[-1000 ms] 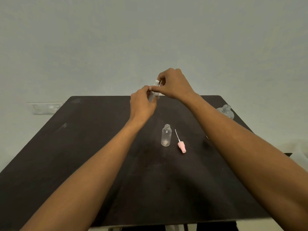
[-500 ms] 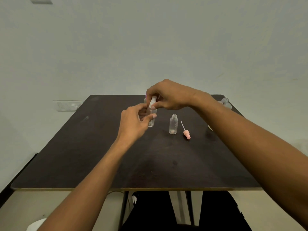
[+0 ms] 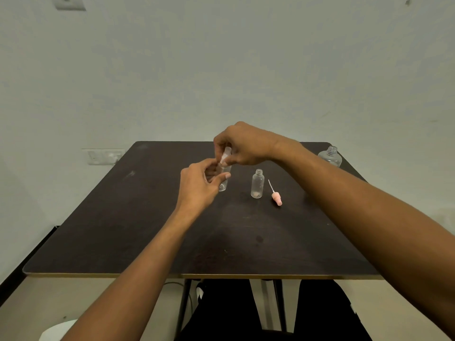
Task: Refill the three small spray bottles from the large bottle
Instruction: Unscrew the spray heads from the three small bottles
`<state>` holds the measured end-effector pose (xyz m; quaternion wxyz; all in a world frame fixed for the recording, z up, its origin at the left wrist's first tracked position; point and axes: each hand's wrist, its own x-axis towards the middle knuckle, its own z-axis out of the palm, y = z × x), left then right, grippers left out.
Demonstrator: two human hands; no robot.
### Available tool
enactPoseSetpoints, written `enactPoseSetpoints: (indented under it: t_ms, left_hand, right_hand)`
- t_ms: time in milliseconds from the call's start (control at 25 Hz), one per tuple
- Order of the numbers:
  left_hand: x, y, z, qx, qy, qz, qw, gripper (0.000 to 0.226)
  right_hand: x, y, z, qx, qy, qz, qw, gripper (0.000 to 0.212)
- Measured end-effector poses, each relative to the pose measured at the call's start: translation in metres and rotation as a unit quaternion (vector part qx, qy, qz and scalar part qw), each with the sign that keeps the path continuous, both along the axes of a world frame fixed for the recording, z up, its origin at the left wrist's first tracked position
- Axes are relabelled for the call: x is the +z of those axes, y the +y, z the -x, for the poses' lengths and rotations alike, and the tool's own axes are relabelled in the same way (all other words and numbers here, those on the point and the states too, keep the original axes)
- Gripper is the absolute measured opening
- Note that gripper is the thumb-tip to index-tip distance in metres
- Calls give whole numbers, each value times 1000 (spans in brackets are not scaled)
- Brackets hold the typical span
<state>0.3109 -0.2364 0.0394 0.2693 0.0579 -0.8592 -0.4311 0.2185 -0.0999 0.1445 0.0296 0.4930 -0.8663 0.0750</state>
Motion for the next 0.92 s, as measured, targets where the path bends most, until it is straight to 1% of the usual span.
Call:
enactPoseSetpoints:
  t_ms: [80, 120, 200, 280, 360, 440, 480, 560, 640, 720, 800, 840, 920]
  left_hand:
    - [0, -2, 1, -2, 0, -8, 1000, 40]
    - [0, -2, 1, -3, 0, -12, 1000, 39]
    - [-1, -1, 2, -1, 1, -13, 1000, 38]
    - [-2, 0, 3, 4, -1, -8, 1000, 42]
    - [-3, -1, 3, 6, -1, -12, 1000, 45]
    - [-4, -4, 4, 7, 0, -17, 1000, 46]
    - [-4, -5, 3, 8, 1, -20, 1000, 46]
    - [-4, -7, 3, 12, 1, -29, 1000, 46]
    - [-4, -8, 2, 13, 4, -39, 999, 45]
    - [-4, -7, 2, 14, 7, -42, 999, 47]
    - [-4, -6, 2, 15, 8, -39, 999, 49]
    - [-4, -6, 3, 14, 9, -38, 999, 49]
    - [-5, -8, 3, 14, 9, -41, 999, 48]
  right_hand:
    - [-1, 1, 0, 22, -9, -1, 1000, 17]
    - [-2, 0, 0, 18, -19, 12, 1000, 21]
    - [-5, -2, 0, -13, -11, 42, 999, 29]
    - [-7, -6, 4, -53, 2, 46, 998, 33]
    - [-5, -8, 3, -58, -9, 33, 998, 28]
    - [0, -8, 2, -35, -21, 17, 999, 10]
    - [2, -8, 1, -18, -24, 5, 1000, 5]
    - [5, -6, 0, 2, -27, -6, 1000, 20]
    - [3, -7, 0, 0, -36, 27, 999, 28]
    - [-2, -10, 2, -36, -13, 63, 997, 31]
    - [-3, -11, 3, -65, -4, 67, 996, 35]
    - [-2, -11, 3, -61, -12, 59, 996, 30]
    - [3, -10, 3, -25, -32, 23, 999, 8]
